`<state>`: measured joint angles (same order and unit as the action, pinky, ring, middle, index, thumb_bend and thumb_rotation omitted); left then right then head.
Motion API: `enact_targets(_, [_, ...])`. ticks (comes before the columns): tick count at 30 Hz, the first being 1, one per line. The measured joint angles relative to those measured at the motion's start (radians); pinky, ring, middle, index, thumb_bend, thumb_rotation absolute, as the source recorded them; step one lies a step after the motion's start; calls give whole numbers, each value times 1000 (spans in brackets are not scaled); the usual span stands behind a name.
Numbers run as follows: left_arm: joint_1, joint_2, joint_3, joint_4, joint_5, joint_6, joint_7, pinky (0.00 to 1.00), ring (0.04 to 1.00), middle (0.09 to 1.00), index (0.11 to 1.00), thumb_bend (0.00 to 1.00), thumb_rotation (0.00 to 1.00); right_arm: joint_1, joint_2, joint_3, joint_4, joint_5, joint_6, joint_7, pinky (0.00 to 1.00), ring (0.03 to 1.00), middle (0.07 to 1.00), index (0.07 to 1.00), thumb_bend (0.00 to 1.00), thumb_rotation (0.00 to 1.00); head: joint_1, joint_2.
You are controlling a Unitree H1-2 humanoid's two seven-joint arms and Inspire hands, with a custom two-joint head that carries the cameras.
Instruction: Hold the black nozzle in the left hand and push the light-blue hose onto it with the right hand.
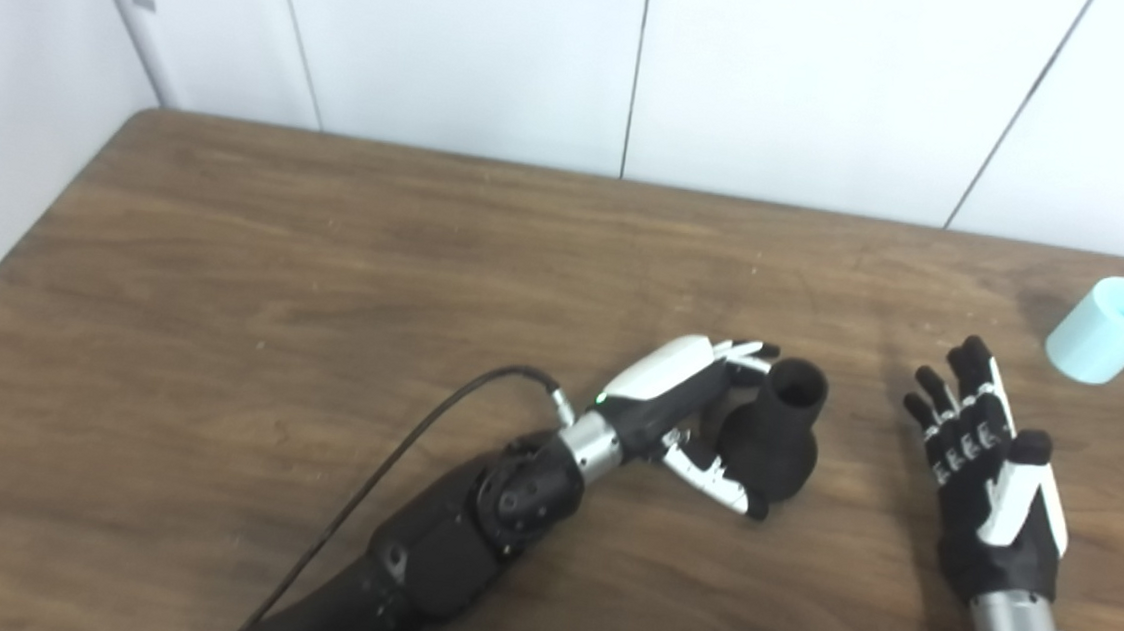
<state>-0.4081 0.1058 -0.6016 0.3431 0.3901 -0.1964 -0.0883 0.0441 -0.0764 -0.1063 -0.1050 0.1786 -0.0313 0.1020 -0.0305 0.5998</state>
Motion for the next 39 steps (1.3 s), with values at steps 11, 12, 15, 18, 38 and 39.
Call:
enact_targets(11, [0,15,8,3,-16,-57,-31,1000,965,790,479,522,65,-8,66,47,0,-78,-54,-26,950,971,1000,1000,702,1000,-111,-21])
enact_targets(12, [0,15,10,4,-16,-60,-34,1000,965,791,479,522,65,-8,69,49,0,-85,-55,-28,951,972,1000,1000,709,1000,-117,-23])
enact_targets(15, [0,15,15,7,-16,-75,-44,1000,965,791,479,522,65,-9,77,52,1,-95,-55,-35,948,969,1000,1000,716,1000,-131,-28])
enact_targets(18, [0,16,18,11,-16,-90,-49,1000,961,789,479,522,64,-11,87,53,3,-104,-55,-44,943,962,1000,1000,712,1000,-143,-32])
enact_targets(38, [-1,19,42,24,-14,-127,-66,1000,960,789,479,521,64,-13,102,64,6,-130,-55,-63,924,949,1000,1000,712,1000,-151,-45])
enact_targets(39, [-1,19,44,24,-14,-127,-68,1000,960,789,479,521,64,-13,102,64,6,-130,-55,-63,924,949,1000,1000,712,1000,-151,-45])
